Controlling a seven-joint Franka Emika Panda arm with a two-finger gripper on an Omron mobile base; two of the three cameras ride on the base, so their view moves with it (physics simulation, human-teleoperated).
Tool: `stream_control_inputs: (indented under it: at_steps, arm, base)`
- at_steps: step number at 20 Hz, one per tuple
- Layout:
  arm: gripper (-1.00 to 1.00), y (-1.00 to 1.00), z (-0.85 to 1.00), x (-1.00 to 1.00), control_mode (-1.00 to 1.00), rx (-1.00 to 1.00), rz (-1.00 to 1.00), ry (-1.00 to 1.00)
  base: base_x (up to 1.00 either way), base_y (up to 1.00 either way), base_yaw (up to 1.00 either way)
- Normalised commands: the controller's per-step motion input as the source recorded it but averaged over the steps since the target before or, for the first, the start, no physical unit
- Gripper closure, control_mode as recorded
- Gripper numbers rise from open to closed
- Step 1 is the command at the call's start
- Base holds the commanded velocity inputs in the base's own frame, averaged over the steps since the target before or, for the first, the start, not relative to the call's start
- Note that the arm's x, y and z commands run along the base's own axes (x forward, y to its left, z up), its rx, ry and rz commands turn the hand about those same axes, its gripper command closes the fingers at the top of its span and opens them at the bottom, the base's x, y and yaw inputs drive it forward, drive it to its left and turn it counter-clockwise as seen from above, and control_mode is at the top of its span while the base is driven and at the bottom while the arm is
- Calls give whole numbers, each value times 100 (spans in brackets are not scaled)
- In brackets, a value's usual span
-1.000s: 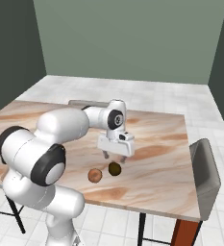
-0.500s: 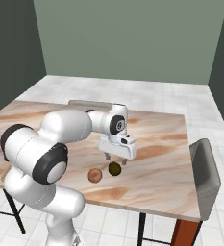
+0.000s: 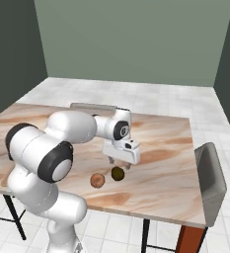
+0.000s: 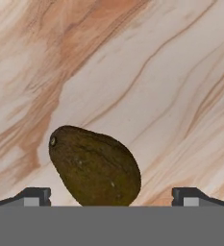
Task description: Place the avocado, onion, tomato, and bell pepper on the cutting board.
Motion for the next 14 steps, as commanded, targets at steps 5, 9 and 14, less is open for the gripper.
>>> stream_control_inputs:
  at_steps: [5, 9, 14]
  arm:
    - [-100, 0, -13, -14, -100, 0, 0, 0]
    - [-100, 0, -9, -32, -100, 0, 0, 1]
    - [-100, 0, -5, -26, -100, 0, 0, 1]
  base:
    - [0, 0, 0]
    - [0, 0, 0]
    - [0, 0, 0]
